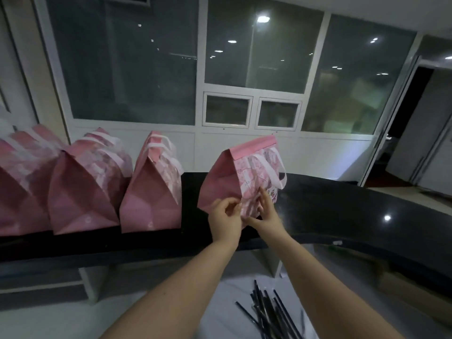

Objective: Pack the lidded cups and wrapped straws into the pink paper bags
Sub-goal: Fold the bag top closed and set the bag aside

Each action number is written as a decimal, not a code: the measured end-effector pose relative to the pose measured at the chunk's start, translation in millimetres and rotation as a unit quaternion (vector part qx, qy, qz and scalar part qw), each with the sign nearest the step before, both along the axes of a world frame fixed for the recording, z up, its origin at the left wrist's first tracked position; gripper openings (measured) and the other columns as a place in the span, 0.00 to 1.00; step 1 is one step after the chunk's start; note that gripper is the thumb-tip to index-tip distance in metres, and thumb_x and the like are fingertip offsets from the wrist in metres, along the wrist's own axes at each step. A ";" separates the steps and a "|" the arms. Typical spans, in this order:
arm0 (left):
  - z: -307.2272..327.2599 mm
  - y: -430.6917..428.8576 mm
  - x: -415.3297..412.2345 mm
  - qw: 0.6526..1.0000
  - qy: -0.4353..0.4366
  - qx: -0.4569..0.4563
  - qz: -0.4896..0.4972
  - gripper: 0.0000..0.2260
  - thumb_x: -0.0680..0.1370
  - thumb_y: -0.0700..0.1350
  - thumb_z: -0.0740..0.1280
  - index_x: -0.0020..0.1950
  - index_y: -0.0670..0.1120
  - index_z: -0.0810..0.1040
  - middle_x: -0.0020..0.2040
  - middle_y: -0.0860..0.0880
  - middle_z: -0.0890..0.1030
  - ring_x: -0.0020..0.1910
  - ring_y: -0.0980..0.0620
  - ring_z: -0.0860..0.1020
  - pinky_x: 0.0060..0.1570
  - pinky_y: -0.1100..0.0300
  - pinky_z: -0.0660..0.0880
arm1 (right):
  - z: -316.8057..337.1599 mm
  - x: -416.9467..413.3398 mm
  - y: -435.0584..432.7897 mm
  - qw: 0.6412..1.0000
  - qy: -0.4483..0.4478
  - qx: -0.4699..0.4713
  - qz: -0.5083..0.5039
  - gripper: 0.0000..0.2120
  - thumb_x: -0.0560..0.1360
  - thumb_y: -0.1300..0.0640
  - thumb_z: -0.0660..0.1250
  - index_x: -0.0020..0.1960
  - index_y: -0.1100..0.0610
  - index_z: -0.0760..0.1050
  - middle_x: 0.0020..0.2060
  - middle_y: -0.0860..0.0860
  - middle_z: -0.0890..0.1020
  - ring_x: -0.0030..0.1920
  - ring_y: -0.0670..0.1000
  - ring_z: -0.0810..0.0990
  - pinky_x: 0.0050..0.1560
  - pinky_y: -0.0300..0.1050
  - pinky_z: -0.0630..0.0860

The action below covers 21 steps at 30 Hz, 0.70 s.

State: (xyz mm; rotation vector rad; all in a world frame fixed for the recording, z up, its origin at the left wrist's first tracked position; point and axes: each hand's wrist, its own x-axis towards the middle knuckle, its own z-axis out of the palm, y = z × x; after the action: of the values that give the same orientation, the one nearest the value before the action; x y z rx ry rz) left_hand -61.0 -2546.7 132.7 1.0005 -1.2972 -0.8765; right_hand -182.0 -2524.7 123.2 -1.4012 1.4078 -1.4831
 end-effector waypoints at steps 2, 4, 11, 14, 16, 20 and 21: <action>-11.0 -10.2 -6.4 1.000 -0.025 -0.004 -0.001 0.05 0.74 0.38 0.72 0.43 0.48 0.82 0.46 0.56 0.76 0.45 0.58 0.79 0.47 0.66 0.76 | -7.4 -7.6 -15.1 0.999 -0.053 -0.002 0.010 0.38 0.74 0.65 0.70 0.74 0.40 0.58 0.70 0.43 0.67 0.60 0.32 0.73 0.51 0.30 0.75; -20.2 -17.0 -8.2 0.999 -0.045 0.007 -0.016 0.04 0.74 0.39 0.73 0.46 0.47 0.84 0.50 0.53 0.77 0.47 0.58 0.79 0.54 0.60 0.77 | -9.4 -11.6 -25.1 0.996 -0.085 0.012 0.002 0.32 0.76 0.61 0.69 0.74 0.42 0.61 0.70 0.45 0.70 0.57 0.31 0.74 0.50 0.29 0.75; -19.7 -45.9 28.5 0.979 -0.093 -0.136 0.121 0.21 0.73 0.41 0.74 0.65 0.50 0.74 0.62 0.54 0.73 0.61 0.57 0.72 0.60 0.66 0.69 | 3.0 0.6 -38.5 0.987 -0.063 -0.043 -0.140 0.24 0.71 0.48 0.74 0.63 0.43 0.69 0.66 0.47 0.70 0.66 0.49 0.70 0.64 0.51 0.72; -5.3 -68.7 29.4 0.987 -0.128 -0.056 0.076 0.35 0.71 0.43 0.76 0.74 0.47 0.64 0.64 0.57 0.69 0.62 0.61 0.68 0.57 0.78 0.61 | 2.7 15.9 -44.3 0.982 0.017 -0.044 -0.184 0.29 0.66 0.45 0.76 0.63 0.47 0.69 0.61 0.45 0.68 0.67 0.52 0.67 0.67 0.57 0.68; -0.4 -77.6 27.7 0.994 -0.104 -0.016 0.014 0.34 0.69 0.44 0.77 0.72 0.50 0.67 0.60 0.57 0.75 0.55 0.60 0.76 0.47 0.80 0.68 | 0.4 20.2 -48.7 0.985 0.003 -0.034 -0.172 0.32 0.65 0.46 0.77 0.65 0.48 0.68 0.60 0.46 0.68 0.66 0.52 0.68 0.66 0.56 0.70; -14.6 -76.3 29.1 0.987 -0.128 -0.082 0.051 0.24 0.66 0.49 0.79 0.60 0.53 0.77 0.50 0.55 0.77 0.48 0.70 0.75 0.43 0.79 0.69 | -1.3 6.4 -56.3 0.992 -0.066 -0.045 -0.095 0.26 0.66 0.53 0.78 0.59 0.43 0.70 0.60 0.49 0.76 0.56 0.49 0.79 0.53 0.45 0.79; -17.0 -74.0 29.2 0.986 -0.120 -0.096 0.059 0.22 0.66 0.49 0.79 0.58 0.56 0.77 0.50 0.55 0.76 0.47 0.70 0.74 0.43 0.79 0.69 | -0.8 1.5 -57.9 0.994 -0.072 -0.048 -0.066 0.25 0.66 0.54 0.78 0.58 0.43 0.72 0.57 0.49 0.79 0.53 0.48 0.81 0.49 0.42 0.80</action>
State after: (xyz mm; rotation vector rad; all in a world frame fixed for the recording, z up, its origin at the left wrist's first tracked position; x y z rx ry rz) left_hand -31.9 -2620.6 115.7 1.0412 -1.4784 -0.5406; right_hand -180.5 -2582.5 122.5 -1.2493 1.3769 -1.7212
